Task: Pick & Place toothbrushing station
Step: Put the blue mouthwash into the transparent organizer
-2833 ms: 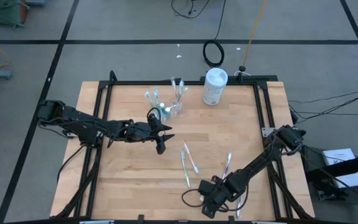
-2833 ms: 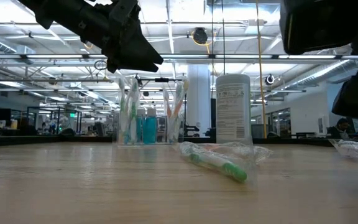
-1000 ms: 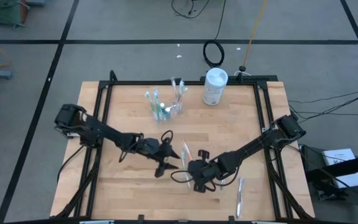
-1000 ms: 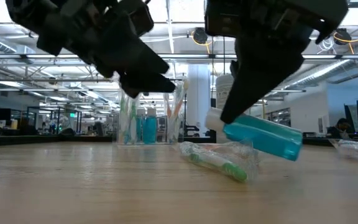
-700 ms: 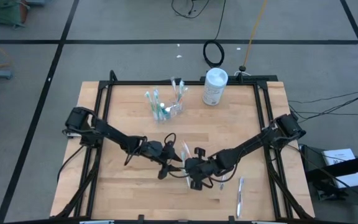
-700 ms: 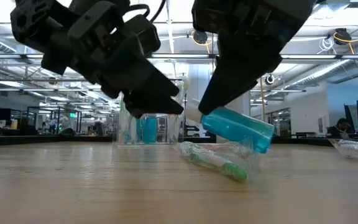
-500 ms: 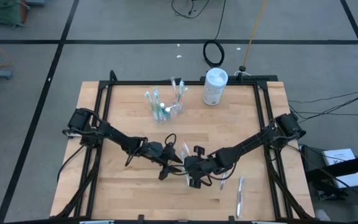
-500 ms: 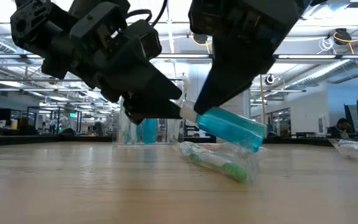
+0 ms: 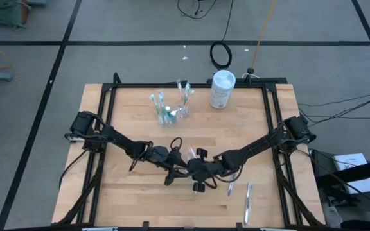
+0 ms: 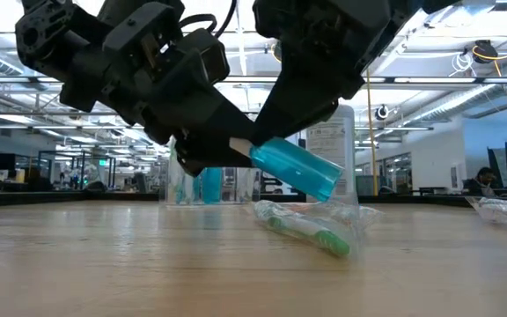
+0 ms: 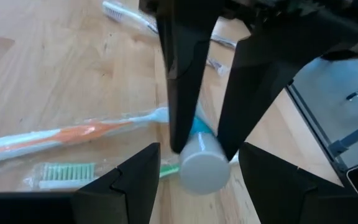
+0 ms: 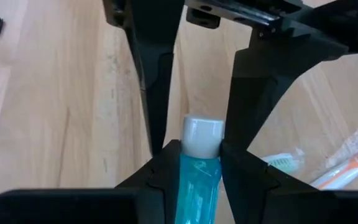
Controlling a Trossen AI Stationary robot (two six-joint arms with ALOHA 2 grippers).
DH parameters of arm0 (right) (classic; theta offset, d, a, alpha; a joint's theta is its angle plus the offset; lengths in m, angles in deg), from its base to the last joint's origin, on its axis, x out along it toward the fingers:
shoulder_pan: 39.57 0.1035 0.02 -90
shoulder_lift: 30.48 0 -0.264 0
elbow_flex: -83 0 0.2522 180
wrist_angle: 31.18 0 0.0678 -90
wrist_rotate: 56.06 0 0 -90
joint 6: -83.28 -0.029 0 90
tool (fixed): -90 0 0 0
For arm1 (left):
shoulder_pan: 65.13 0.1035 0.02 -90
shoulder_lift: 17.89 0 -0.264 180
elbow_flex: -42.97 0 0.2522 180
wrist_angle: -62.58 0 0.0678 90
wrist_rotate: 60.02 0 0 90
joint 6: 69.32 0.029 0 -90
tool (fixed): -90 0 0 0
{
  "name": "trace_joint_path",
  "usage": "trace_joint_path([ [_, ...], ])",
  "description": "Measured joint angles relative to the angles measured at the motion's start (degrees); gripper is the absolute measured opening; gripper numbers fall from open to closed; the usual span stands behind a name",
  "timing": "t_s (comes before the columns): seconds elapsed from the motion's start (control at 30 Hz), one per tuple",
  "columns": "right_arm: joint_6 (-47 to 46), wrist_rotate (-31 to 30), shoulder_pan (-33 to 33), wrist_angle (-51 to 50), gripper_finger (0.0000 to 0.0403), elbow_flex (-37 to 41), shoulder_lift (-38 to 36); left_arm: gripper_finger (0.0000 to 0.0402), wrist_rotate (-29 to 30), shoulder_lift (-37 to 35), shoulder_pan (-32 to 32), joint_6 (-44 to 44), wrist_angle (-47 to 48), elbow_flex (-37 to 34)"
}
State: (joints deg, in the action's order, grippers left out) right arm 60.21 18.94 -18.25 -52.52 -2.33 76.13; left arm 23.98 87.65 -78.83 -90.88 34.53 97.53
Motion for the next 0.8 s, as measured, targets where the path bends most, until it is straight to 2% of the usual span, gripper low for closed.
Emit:
trace_joint_path([
  [0.23,0.00,0.04,0.07,-0.41,0.0094,0.00,0.00,0.0223,-1.66,-0.02,0.00,1.72,1.14,0.00],
  [0.53,0.00,0.04,0.09,-0.39,0.0094,0.00,0.00,0.0222,-1.05,-0.02,0.00,3.67,1.31,0.00],
  [0.63,0.00,0.06,0.09,-0.39,0.0094,0.00,0.00,0.0206,-1.11,-0.02,0.00,4.74,1.32,0.00],
  [0.8,0.00,0.13,0.09,-0.35,0.0094,0.00,0.00,0.0153,-1.51,-0.02,0.00,4.74,1.36,0.00],
])
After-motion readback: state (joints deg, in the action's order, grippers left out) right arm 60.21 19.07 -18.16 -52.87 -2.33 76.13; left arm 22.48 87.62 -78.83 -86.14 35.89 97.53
